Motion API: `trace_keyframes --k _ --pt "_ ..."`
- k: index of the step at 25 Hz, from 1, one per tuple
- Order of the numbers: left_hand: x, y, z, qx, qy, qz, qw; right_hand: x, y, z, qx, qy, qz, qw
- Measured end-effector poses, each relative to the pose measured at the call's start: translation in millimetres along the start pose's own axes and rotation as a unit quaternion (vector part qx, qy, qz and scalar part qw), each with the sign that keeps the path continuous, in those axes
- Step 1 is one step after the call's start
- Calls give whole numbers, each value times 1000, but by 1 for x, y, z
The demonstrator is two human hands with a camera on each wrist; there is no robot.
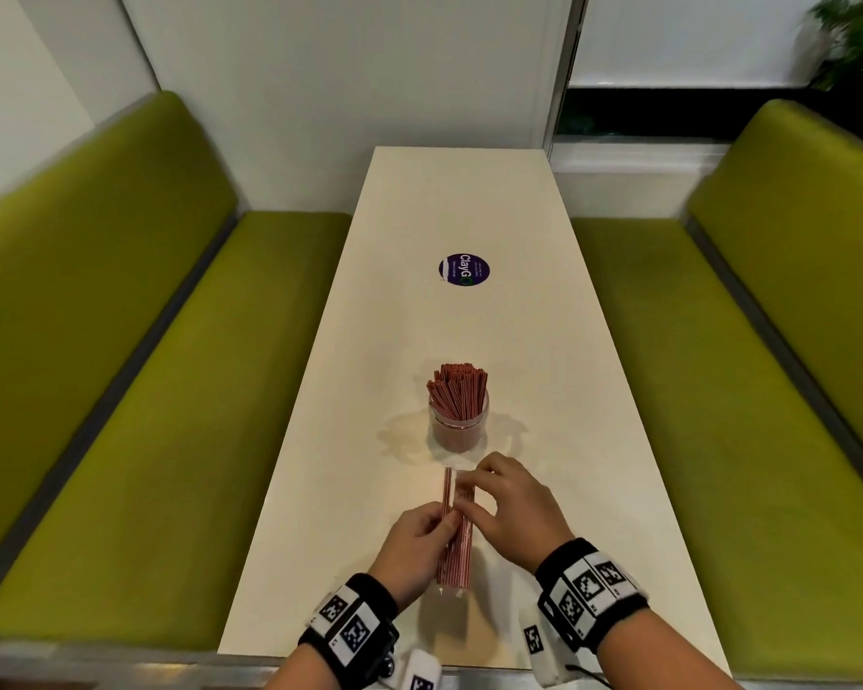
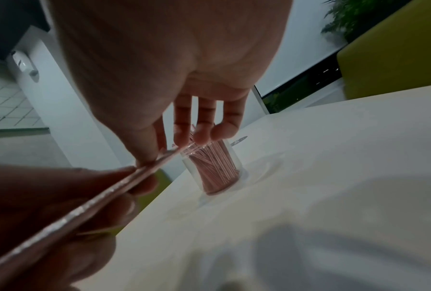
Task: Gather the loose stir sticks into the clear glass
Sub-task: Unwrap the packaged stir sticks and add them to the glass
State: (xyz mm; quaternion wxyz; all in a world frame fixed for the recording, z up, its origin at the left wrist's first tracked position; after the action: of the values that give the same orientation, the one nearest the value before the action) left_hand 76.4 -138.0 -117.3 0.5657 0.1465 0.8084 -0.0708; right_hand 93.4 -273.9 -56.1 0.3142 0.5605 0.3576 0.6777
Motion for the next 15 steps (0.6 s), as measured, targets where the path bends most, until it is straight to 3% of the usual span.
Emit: trace_keyframes --k 10,13,15 --pt "3 16 1 9 5 40 999 27 -12 14 -12 45 -95 994" --pt "2 24 2 -2 -2 34 999 15 -8 23 0 -40 114 993" --pt "0 26 2 -1 -3 19 1000 5 -5 26 7 -152 306 940"
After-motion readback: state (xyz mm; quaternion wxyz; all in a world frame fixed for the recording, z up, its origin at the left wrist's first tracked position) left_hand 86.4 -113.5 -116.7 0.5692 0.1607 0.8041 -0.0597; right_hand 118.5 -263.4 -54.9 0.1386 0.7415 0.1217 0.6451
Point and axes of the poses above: each hand's wrist, its own z-axis towards the middle knuckle, its own y-axis out of the back of the hand, x = y × z, the point moved 8 cm from there along z, towards the middle knuckle, and after that the axes turned 2 degrees about -y, right-handed, at the moved point
